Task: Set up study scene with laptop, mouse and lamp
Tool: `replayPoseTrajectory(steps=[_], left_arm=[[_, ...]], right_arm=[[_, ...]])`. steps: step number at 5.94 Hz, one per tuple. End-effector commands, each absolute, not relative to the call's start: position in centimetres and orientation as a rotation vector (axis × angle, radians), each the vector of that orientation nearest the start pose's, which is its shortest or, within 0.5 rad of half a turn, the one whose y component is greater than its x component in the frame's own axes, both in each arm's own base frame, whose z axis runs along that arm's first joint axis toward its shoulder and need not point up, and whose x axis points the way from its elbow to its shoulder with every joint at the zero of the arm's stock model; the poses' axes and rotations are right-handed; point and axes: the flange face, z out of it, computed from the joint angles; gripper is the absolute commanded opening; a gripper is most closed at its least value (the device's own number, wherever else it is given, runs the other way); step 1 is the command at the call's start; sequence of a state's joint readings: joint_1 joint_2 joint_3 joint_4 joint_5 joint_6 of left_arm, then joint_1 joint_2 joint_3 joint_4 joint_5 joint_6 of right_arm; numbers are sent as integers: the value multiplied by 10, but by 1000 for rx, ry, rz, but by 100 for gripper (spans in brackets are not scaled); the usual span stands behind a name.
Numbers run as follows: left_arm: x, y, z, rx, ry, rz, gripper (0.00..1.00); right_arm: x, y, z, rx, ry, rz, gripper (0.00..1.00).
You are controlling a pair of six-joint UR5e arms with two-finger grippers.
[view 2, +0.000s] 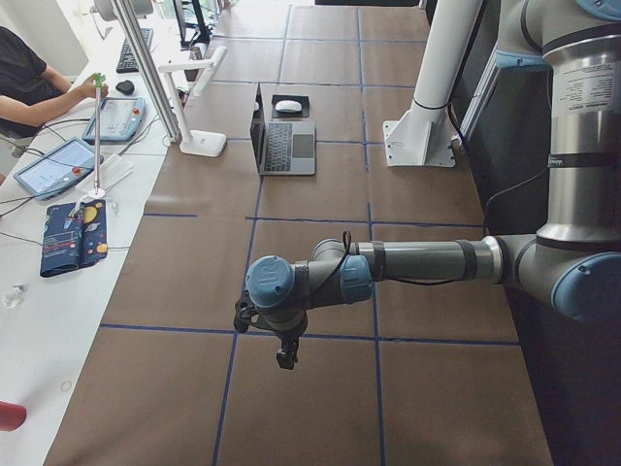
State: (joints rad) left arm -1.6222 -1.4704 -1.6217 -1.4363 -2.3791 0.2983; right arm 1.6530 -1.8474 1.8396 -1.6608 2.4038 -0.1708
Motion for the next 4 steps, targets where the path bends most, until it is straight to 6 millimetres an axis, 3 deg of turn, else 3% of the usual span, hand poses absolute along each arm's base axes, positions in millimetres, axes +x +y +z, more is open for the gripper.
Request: replayPoseTrajectory(steps=[1, 3, 4], left_arm=[[-85, -436, 689, -48, 829, 90, 100], [-85, -442, 682, -17, 817, 27, 100], [-85, -442, 682, -16, 819, 27, 100]], right_arm=[[89, -364, 655, 7, -839, -40, 100], [90, -370, 682, 46, -832, 9, 100], [90, -373, 676, 62, -835, 39, 100]])
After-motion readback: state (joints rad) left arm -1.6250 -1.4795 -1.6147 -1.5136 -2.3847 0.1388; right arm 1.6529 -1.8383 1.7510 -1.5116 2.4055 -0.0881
